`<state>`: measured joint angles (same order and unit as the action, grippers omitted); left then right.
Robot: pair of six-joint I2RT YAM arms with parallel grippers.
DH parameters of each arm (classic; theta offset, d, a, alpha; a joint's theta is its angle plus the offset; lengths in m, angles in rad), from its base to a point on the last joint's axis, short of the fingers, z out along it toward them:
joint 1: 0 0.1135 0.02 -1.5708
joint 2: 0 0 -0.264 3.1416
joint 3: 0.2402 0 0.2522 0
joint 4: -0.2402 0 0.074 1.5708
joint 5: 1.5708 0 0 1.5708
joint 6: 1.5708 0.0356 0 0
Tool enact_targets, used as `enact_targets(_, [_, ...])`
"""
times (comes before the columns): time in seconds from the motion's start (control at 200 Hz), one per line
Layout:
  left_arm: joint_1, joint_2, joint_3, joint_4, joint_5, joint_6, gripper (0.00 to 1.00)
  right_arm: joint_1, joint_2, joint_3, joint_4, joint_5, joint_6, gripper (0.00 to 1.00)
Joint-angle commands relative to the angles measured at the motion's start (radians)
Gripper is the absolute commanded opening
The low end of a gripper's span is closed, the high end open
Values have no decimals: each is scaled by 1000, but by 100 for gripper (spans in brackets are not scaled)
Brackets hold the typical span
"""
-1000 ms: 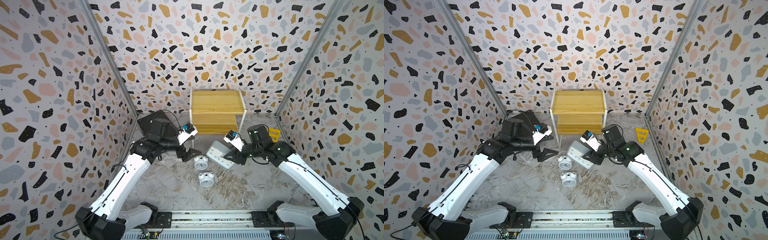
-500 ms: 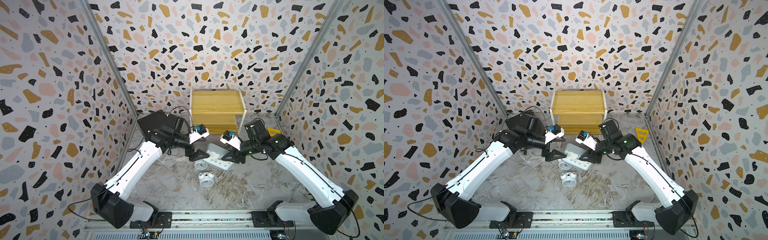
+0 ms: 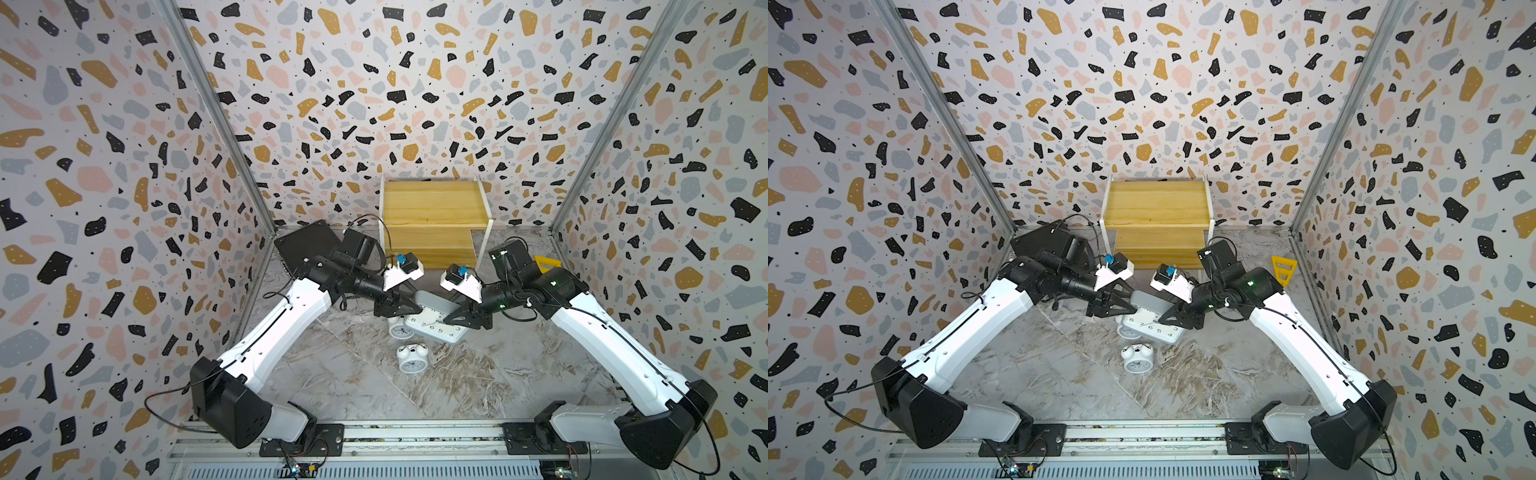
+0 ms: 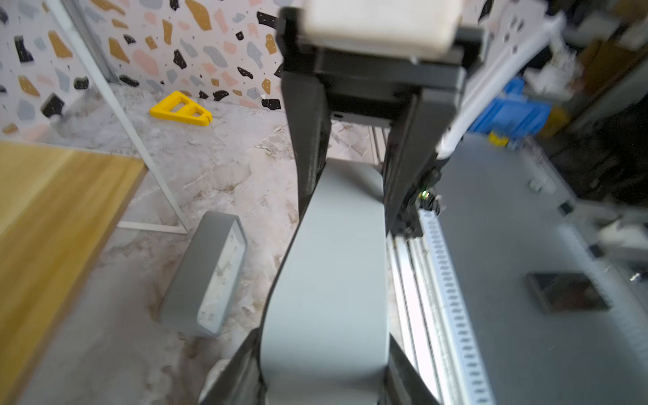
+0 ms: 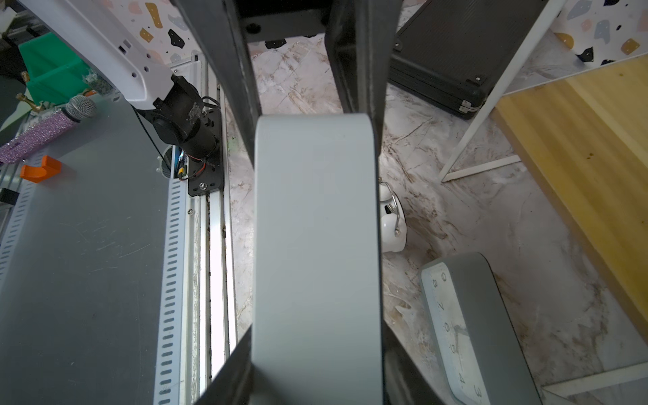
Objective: Place the alarm clocks on the shelf by style
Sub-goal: Pick up the alarm from the center of the board.
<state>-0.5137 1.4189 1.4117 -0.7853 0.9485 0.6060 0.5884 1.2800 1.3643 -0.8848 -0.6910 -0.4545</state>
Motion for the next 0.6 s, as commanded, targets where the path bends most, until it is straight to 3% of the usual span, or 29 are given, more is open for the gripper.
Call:
enact_targets(0.0, [-7,8,44,-12,25,-3,22,6,-29,48,25,-28,-5,29])
enact_targets(0.155, [-7,-9,46,34,-6,-71,0,1,-35,35,56,-3,26,38])
enact_targets(0.355, [5,-84,3,183,-69,-216,0,-81,-76,-39,226,-49,160,68])
enact_targets(0.596, [70,-183,-51,382,-102,-424,0,-270,-168,-195,616,-239,461,77])
